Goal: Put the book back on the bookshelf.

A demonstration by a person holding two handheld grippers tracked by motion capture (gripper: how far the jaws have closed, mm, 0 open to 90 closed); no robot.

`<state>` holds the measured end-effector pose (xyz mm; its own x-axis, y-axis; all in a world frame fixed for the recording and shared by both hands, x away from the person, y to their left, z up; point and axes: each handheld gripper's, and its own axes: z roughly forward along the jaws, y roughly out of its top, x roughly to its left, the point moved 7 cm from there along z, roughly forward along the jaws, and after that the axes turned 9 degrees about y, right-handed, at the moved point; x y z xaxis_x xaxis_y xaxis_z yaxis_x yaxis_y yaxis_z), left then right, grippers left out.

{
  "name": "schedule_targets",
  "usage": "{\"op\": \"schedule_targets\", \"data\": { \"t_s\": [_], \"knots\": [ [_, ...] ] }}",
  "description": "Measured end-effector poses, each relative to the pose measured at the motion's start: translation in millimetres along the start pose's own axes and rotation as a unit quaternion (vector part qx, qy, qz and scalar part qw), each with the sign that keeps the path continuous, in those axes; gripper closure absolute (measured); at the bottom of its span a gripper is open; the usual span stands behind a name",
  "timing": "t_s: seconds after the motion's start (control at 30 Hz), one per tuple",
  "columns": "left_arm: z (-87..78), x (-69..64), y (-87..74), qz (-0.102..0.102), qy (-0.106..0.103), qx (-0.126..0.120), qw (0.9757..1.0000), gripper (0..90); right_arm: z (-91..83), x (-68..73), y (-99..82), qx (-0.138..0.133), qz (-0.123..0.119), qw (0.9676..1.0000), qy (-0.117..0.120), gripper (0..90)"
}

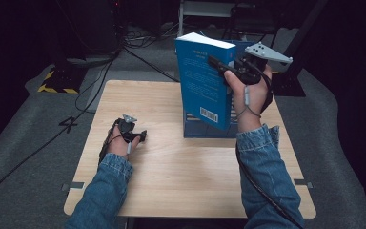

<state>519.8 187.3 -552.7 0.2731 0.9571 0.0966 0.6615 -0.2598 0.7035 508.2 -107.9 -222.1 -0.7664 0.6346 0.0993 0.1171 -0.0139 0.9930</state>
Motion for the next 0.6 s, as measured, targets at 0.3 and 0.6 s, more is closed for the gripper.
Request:
{"op": "schedule_targets", "data": {
  "t_s": [0.3,0.6],
  "knots": [
    [0.5,-0.4,0.5,-0.003,-0.002,0.000,1.0000,27.5,20.2,-30.4,-1.0,-0.009,0.019,0.9996,-0.021,61.8],
    [0.6,-0.5,0.6,-0.004,-0.002,0.000,1.0000,27.4,25.8,-55.0,-0.7,-0.019,0.034,0.9985,-0.039,61.7]
  ]
}}
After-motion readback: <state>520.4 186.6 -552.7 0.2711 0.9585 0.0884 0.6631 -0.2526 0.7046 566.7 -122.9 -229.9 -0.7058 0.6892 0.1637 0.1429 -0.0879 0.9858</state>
